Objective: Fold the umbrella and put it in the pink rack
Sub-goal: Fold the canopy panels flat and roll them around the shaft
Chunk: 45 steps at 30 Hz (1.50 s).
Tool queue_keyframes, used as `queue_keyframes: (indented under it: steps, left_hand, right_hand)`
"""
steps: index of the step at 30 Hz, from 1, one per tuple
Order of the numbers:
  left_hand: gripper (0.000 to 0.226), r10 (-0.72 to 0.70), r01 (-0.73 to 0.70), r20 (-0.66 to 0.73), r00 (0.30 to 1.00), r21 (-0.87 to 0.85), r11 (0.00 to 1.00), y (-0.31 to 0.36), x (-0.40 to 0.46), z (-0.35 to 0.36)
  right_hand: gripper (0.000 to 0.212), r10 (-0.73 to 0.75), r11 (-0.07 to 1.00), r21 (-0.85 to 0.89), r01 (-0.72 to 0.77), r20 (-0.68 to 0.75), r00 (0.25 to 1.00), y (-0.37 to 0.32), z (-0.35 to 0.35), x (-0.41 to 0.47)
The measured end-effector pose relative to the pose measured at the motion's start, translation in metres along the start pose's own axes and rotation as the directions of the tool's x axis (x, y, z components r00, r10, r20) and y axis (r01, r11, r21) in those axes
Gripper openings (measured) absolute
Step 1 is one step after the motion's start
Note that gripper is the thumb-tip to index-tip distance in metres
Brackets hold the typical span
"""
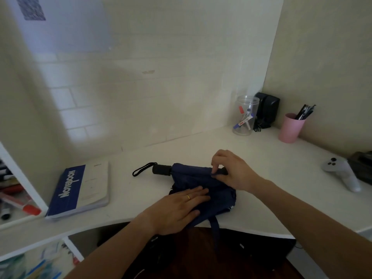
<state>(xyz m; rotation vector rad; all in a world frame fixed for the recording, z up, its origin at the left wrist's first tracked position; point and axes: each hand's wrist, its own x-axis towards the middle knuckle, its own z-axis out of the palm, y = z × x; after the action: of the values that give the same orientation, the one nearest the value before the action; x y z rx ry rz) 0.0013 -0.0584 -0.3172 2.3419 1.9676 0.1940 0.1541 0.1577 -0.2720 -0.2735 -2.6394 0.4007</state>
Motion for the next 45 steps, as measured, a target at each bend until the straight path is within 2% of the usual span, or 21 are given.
queue_keyframes:
  steps: [3,5,10,12,14,16,17,19,21,23,25,29,32,34,35,37,38,39,41,42,45]
  left_hand:
    - [0.051,0.016,-0.016,-0.010,1.000,-0.007,1.000,0.000,0.000,-0.002]
    - [0.051,0.021,-0.021,-0.012,1.000,-0.013,1.000,0.001,-0.001,-0.001]
    - [0.051,0.012,-0.014,-0.031,0.999,-0.045,0.999,0.005,-0.001,-0.001]
    - [0.050,-0.001,-0.002,-0.052,0.999,-0.057,0.998,0.005,0.000,-0.001]
    - [0.048,-0.023,0.019,-0.068,0.997,-0.055,0.998,0.004,0.000,0.000]
    - [0.042,-0.043,0.040,-0.074,0.996,-0.046,0.998,0.004,-0.002,-0.001]
    - [0.042,-0.034,0.030,-0.078,0.996,-0.045,0.999,0.004,-0.003,-0.001]
    - [0.046,0.006,-0.010,-0.088,0.996,-0.041,0.999,0.004,-0.003,-0.001]
    - [0.049,0.028,-0.032,-0.096,0.995,-0.043,0.999,0.003,-0.003,-0.003]
    - [0.050,0.022,-0.027,-0.092,0.996,-0.052,0.998,0.003,-0.003,-0.001]
    - [0.051,0.020,-0.023,-0.091,0.996,-0.032,0.999,0.004,-0.003,0.001]
    - [0.049,0.020,-0.017,-0.143,0.989,0.025,1.000,0.007,-0.003,0.002]
    - [0.047,0.009,-0.005,-0.174,0.985,0.024,1.000,0.011,-0.005,0.004]
    - [0.046,0.009,0.009,-0.219,0.976,0.081,0.997,0.010,-0.006,0.006]
    - [0.046,0.013,0.017,-0.251,0.968,0.117,0.993,0.009,-0.006,0.007]
    - [0.046,0.012,0.040,-0.298,0.955,0.168,0.985,0.008,-0.007,0.007]
    - [0.046,0.009,0.048,-0.304,0.953,0.180,0.982,0.008,-0.008,0.007]
    - [0.046,0.005,0.054,-0.301,0.954,0.188,0.981,0.008,-0.009,0.008]
    - [0.046,-0.011,0.064,-0.300,0.954,0.168,0.984,0.008,-0.009,0.010]
    - [0.046,-0.028,0.069,-0.313,0.949,0.121,0.990,0.009,-0.009,0.011]
    - [0.039,-0.173,0.121,-0.358,0.918,-0.163,0.979,0.013,-0.012,0.008]
  right_hand:
    - [0.030,0.195,0.960,0.158,-0.231,0.213,0.957,0.002,-0.009,0.002]
    - [0.039,0.223,0.949,0.155,-0.273,0.279,0.934,0.003,-0.014,0.006]
    - [0.019,0.166,0.961,0.235,-0.147,-0.062,0.984,-0.011,-0.013,0.000]
    - [0.018,0.050,0.972,0.233,-0.024,-0.106,0.993,-0.024,-0.015,-0.011]
    - [0.020,-0.026,0.990,0.141,0.020,0.043,0.999,-0.033,-0.014,-0.024]
    - [0.022,0.011,0.998,0.064,-0.029,0.266,0.964,-0.033,-0.012,-0.033]
    - [0.022,0.035,0.995,0.077,-0.061,0.302,0.953,-0.033,-0.012,-0.036]
    - [0.023,0.112,0.967,0.198,-0.159,0.231,0.967,-0.038,-0.018,-0.033]
    - [0.052,0.286,0.912,0.268,-0.310,0.123,0.950,-0.041,-0.026,-0.019]
    - [0.091,0.376,0.908,0.145,-0.392,0.127,0.918,-0.041,-0.033,-0.007]
    - [0.097,0.338,0.938,0.027,-0.346,0.157,0.928,-0.044,-0.034,-0.003]
    - [0.062,0.096,0.994,-0.056,-0.089,0.130,0.987,-0.058,-0.029,-0.022]
    - [0.061,0.007,0.998,0.058,-0.010,0.051,0.999,-0.071,-0.021,-0.044]
    - [0.081,0.162,0.981,0.118,-0.153,-0.064,0.985,-0.076,-0.016,-0.049]
    - [0.092,0.314,0.943,0.144,-0.299,-0.095,0.945,-0.076,-0.018,-0.047]
    - [0.100,0.571,0.809,0.190,-0.557,-0.027,0.820,-0.070,-0.028,-0.037]
    - [0.093,0.602,0.784,0.175,-0.595,0.020,0.798,-0.066,-0.034,-0.030]
    - [0.077,0.560,0.815,0.148,-0.560,0.045,0.827,-0.066,-0.039,-0.025]
    - [0.040,0.345,0.930,0.131,-0.343,0.014,0.939,-0.069,-0.044,-0.023]
    - [0.030,0.217,0.967,0.137,-0.216,0.008,0.976,-0.073,-0.044,-0.025]
    - [0.027,0.002,0.998,0.059,-0.008,0.113,0.994,-0.072,-0.032,-0.045]
